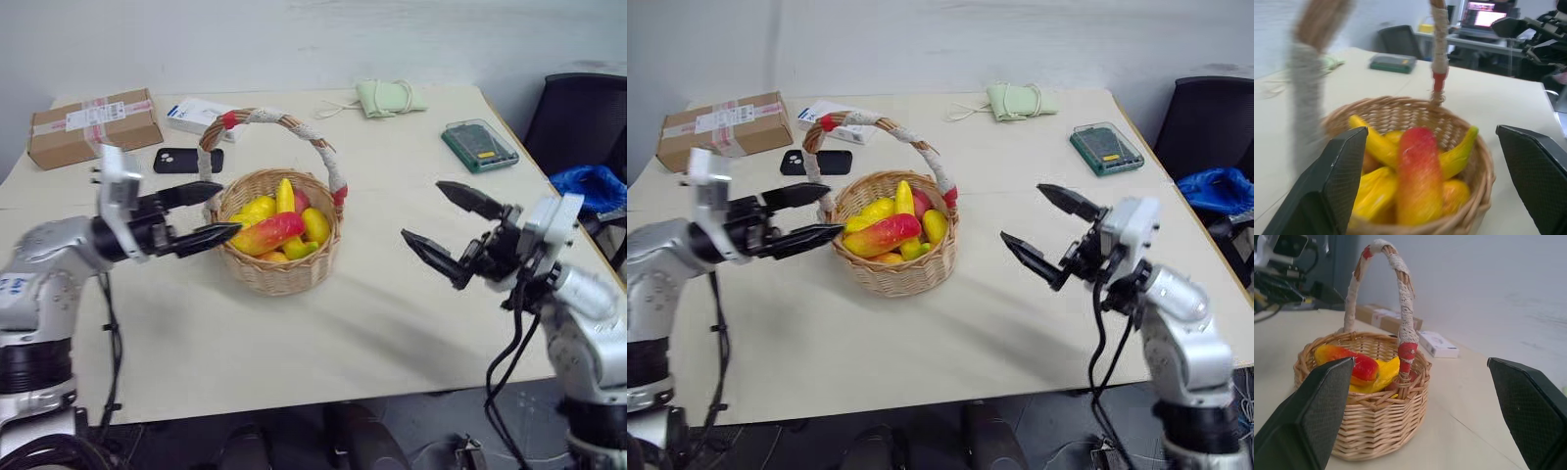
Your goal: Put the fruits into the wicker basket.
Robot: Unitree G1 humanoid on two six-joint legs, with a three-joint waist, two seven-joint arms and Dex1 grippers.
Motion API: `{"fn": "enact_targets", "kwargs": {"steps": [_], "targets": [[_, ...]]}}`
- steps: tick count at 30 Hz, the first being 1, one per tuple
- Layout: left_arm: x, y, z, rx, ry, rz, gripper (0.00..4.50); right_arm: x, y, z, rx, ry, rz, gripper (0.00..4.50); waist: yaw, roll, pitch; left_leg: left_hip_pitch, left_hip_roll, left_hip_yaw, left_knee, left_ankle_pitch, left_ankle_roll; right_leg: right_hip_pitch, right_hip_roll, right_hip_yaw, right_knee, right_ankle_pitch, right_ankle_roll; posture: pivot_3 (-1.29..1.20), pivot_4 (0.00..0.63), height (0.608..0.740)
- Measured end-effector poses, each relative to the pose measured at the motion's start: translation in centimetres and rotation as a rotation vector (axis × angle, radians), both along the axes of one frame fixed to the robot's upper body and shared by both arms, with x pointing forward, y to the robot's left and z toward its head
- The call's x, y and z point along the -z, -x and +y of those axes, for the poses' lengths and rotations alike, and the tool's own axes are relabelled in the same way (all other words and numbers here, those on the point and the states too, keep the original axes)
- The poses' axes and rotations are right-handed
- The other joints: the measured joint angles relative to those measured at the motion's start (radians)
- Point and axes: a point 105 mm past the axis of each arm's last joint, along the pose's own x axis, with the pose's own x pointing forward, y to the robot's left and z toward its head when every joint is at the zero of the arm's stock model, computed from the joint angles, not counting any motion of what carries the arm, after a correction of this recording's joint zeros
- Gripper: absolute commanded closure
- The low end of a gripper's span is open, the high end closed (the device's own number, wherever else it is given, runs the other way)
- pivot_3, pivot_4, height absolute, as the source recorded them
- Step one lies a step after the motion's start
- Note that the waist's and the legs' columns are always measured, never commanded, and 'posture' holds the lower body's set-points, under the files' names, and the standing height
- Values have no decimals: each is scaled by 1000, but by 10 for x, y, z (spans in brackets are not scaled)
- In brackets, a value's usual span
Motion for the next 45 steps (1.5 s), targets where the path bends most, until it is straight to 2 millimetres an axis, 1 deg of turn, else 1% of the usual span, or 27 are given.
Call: {"fn": "enact_targets", "kwargs": {"steps": [1, 2, 4, 6, 8, 10, 12, 15, 18, 19, 20, 21, 22, 25, 26, 29, 31, 33, 35, 37, 39, 41, 42, 45], "targets": [[-1, 3, 6, -7, -15, 5, 34, -1, -6, 0, -12, 1, 25, 0, 0, 0, 0, 0, 0, 0, 0, 0, 0, 0, 0, 0, 0, 0, 0, 0, 150, 740], [-1, 9, 13, -12, -30, 15, 34, -1, -14, 5, -47, 4, 63, 0, -1, 0, 0, 0, 0, 0, 0, 0, 0, -1, 0, 0, 0, 0, 0, 0, 150, 740], [0, 16, 31, -38, -52, 52, 34, -3, -28, 21, -138, 21, 160, 0, -8, 1, 1, -1, 1, 2, -1, 0, 0, -4, 0, 0, 0, 0, -1, 0, 150, 740], [-3, 22, 49, -69, -44, 42, 34, -1, -37, 38, -228, 22, 236, 0, -7, 1, 1, -2, 2, 2, -2, 0, -1, -7, 1, 0, 1, -1, -3, 0, 150, 740], [-2, 26, 58, -76, -28, 37, 34, 4, -44, 53, -282, 1, 284, 0, -4, 1, 1, -5, 2, 3, -3, 0, -1, -11, 1, 0, 3, -2, -5, 0, 150, 740], [6, 31, 67, -88, -13, 66, 34, 8, -56, 68, -301, -13, 306, 0, -4, 2, 1, -8, 2, 5, -2, 0, -2, -15, 0, 0, 4, -2, -5, 0, 150, 740], [14, 35, 69, -88, -8, 101, 34, 11, -67, 80, -306, 3, 306, 0, -4, 2, 1, -10, 3, 5, -2, -1, -2, -16, 0, 0, 3, -2, -5, 0, 150, 740], [21, 39, 65, -72, 18, 110, 0, 7, -76, 97, -339, 39, 270, 643, -6, 2, 1, -10, 4, 6, -2, -2, -1, -16, -1, 0, 2, -2, -5, 0, 150, 740], [26, 38, 59, -61, 57, 103, 0, 2, -79, 111, -396, 38, 236, 1667, -7, 2, 1, -10, 3, 7, -1, -2, -1, -16, -1, 0, 3, -2, -5, 0, 150, 740], [27, 38, 58, -63, 64, 104, 0, 2, -79, 111, -403, 46, 227, 2036, -6, 2, 1, -10, 3, 7, -1, -2, -1, -16, -1, 0, 3, -2, -5, 0, 150, 740], [29, 38, 59, -65, 66, 108, 0, 3, -79, 111, -414, 62, 219, 2516, -6, 2, 1, -10, 3, 7, -1, -2, -1, -16, -1, 0, 3, -2, -5, 0, 150, 740], [29, 38, 59, -65, 66, 109, 0, 4, -79, 110, -421, 68, 220, 2749, -7, 2, 1, -10, 3, 7, -1, -2, -1, -16, -1, 0, 3, -2, -5, 0, 150, 740], [29, 38, 58, -64, 65, 108, 0, 4, -78, 109, -435, 71, 224, 3147, -7, 2, 1, -10, 3, 7, -1, -2, -1, -16, -1, 0, 3, -2, -5, 0, 150, 740], [28, 34, 50, -33, 62, 101, 0, 5, -66, 104, -495, 97, 192, 4202, -6, 2, 1, -10, 3, 6, -1, -2, -2, -16, -1, 0, 3, -2, -5, 0, 150, 740], [26, 33, 46, -17, 59, 93, 0, 8, -58, 100, -510, 118, 166, 4335, -3, 2, 1, -10, 3, 6, -1, -2, -2, -16, -1, -1, 3, -2, -5, 0, 150, 740], [26, 30, 32, 28, 66, 81, 0, 11, -46, 89, -464, 74, 112, 4328, -1, 3, 2, -10, 4, 5, -1, -3, -2, -15, -1, -1, 3, -2, -4, 0, 150, 740], [23, 26, 15, 88, 78, 60, 0, 6, -38, 77, -377, -21, 84, 4328, 0, 3, 2, -11, 4, 5, 0, -3, -3, -16, -1, -1, 3, -2, -4, 0, 150, 740], [19, 25, 1, 137, 89, 38, 0, -5, -31, 60, -269, -108, 36, 4328, 0, 3, 2, -11, 4, 4, 0, -3, -3, -16, -1, -1, 3, -2, -4, 0, 150, 740], [18, 23, -12, 185, 105, 33, 0, -14, -18, 28, -113, -168, -16, 4328, 5, 3, 2, -11, 3, 3, 0, -3, -3, -15, -1, -1, 2, -2, -3, 0, 150, 740], [22, 22, -21, 217, 115, 47, 0, -17, -9, -8, 60, -194, -31, 4328, 6, 3, 2, -11, 2, 3, -1, -3, -3, -15, -1, -1, 1, -2, -3, 0, 150, 740], [24, 18, -32, 260, 134, 54, 0, -15, 0, -42, 227, -218, -35, 4328, 7, 3, 2, -11, 2, 3, 0, -3, -3, -14, 0, 0, 1, -2, -3, 0, 150, 740], [26, 12, -44, 304, 147, 59, 0, -11, 10, -74, 382, -206, -37, 4328, 7, 3, 2, -10, 1, 3, 0, -2, -3, -14, 1, 1, 2, -1, -2, 0, 150, 740], [27, 10, -47, 318, 143, 64, 0, -10, 13, -86, 444, -199, -37, 4328, 2, 3, 2, -9, 1, 4, 0, -1, -4, -13, 1, 2, 2, -1, -1, 0, 150, 740], [25, 2, -55, 353, 141, 59, 0, -7, 17, -111, 570, -184, -40, 4328, -13, 3, 2, -3, 0, 6, -1, -1, -5, -12, 3, 6, 6, 0, -1, 0, 150, 740]]}}
